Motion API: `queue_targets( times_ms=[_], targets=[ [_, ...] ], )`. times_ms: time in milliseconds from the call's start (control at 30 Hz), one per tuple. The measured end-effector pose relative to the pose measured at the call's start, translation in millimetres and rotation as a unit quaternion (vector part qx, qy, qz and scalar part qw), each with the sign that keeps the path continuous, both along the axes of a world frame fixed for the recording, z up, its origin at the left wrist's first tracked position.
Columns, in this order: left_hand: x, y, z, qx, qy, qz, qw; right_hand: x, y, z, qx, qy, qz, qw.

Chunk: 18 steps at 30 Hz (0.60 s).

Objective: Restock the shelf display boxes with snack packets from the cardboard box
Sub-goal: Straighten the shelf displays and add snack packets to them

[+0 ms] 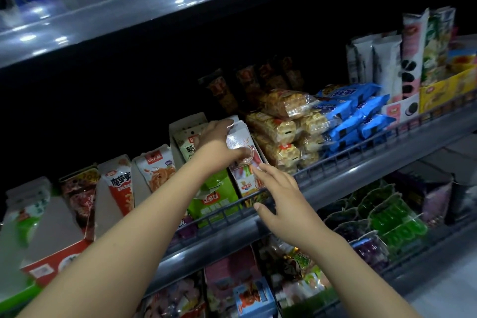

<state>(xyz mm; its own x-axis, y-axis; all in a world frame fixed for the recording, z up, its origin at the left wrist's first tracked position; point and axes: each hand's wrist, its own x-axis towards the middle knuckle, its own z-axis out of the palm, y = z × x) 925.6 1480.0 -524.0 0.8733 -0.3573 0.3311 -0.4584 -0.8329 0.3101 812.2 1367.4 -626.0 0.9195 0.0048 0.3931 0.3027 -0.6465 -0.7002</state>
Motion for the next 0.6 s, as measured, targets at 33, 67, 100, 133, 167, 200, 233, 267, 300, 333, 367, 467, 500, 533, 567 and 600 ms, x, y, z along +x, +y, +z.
queue_targets(
  times_ms=[33, 67, 100, 133, 167, 200, 233, 267, 300, 333, 367, 467, 500, 533, 567, 600],
  targets=[
    [-4, 2, -2, -0.028, -0.011, -0.007, 1.0, -1, 0, 0, -0.003, -0.001, 0.0, 1.0],
    [-9, 4, -4, -0.049, -0.022, -0.012, 0.999, -1, 0, 0, -0.006, 0.0, 0.001, 1.0],
    [-15, 7, -6, -0.063, -0.03, -0.017, 0.997, -2, 0, -1, -0.008, 0.002, 0.002, 1.0],
    [-23, 10, -9, -0.076, -0.035, -0.026, 0.996, -3, 1, -2, -0.011, 0.003, 0.004, 1.0],
    [-31, 12, -13, -0.089, -0.035, -0.034, 0.995, -5, 2, -3, -0.014, 0.001, 0.005, 1.0],
    [-40, 15, -18, -0.102, -0.039, -0.042, 0.993, -6, 3, -5, -0.02, -0.006, 0.005, 1.0],
    [-48, 19, -23, -0.111, -0.048, -0.047, 0.992, -8, 4, -6, -0.027, -0.017, 0.004, 0.999],
    [-56, 24, -28, -0.119, -0.058, -0.051, 0.99, -10, 6, -8, -0.032, -0.031, 0.002, 0.999],
    [-65, 29, -33, -0.133, -0.064, -0.054, 0.988, -13, 8, -9, -0.034, -0.047, -0.001, 0.998],
    [-73, 34, -38, -0.149, -0.068, -0.059, 0.985, -16, 10, -10, -0.032, -0.062, -0.005, 0.998],
    [-82, 39, -43, -0.163, -0.071, -0.062, 0.982, -20, 13, -11, -0.028, -0.073, -0.012, 0.997],
    [-111, 58, -62, -0.179, -0.084, -0.06, 0.978, -35, 26, -16, -0.024, -0.089, -0.032, 0.995],
    [-122, 64, -71, -0.18, -0.082, -0.054, 0.979, -40, 31, -19, -0.025, -0.084, -0.037, 0.995],
    [-132, 72, -81, -0.183, -0.075, -0.048, 0.979, -46, 36, -22, -0.028, -0.076, -0.04, 0.996],
    [-142, 79, -92, -0.19, -0.063, -0.04, 0.979, -52, 41, -27, -0.033, -0.063, -0.041, 0.997],
    [-152, 87, -104, -0.201, -0.05, -0.031, 0.978, -58, 45, -33, -0.042, -0.046, -0.039, 0.997]
  ],
)
